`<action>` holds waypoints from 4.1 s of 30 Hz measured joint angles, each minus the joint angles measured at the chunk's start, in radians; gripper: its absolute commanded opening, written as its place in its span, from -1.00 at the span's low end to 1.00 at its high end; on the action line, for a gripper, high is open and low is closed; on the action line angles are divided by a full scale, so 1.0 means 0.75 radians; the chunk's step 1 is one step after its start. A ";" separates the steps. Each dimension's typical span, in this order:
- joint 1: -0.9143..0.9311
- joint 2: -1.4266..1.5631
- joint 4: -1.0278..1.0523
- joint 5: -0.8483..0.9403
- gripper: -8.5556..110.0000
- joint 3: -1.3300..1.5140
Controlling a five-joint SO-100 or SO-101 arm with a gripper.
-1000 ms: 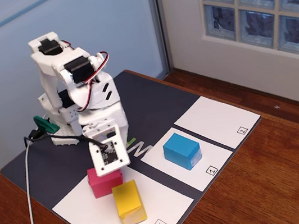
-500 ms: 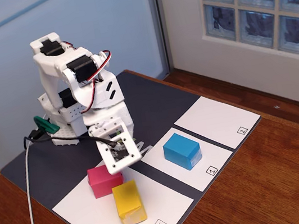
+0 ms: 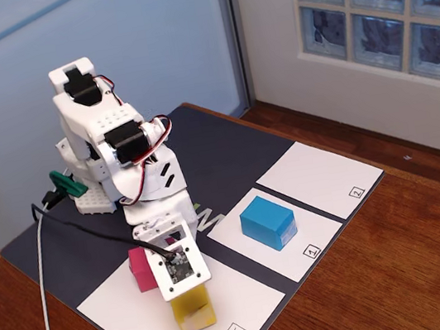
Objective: Move box yellow to zone 2
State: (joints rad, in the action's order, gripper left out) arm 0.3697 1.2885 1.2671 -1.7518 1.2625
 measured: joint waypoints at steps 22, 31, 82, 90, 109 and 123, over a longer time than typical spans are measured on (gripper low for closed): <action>-0.080 0.000 -0.106 -0.084 -0.17 0.035; -0.094 -0.031 -0.284 -0.086 -0.19 0.172; -0.153 0.205 0.260 0.198 -0.87 -0.170; -0.385 0.430 0.382 0.219 -0.87 -0.221; -1.088 0.875 0.534 0.033 -0.87 0.137; -1.252 0.759 0.168 -0.123 -0.87 0.407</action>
State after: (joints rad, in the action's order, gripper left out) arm -0.5691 1.8577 1.3929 -1.8438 1.5677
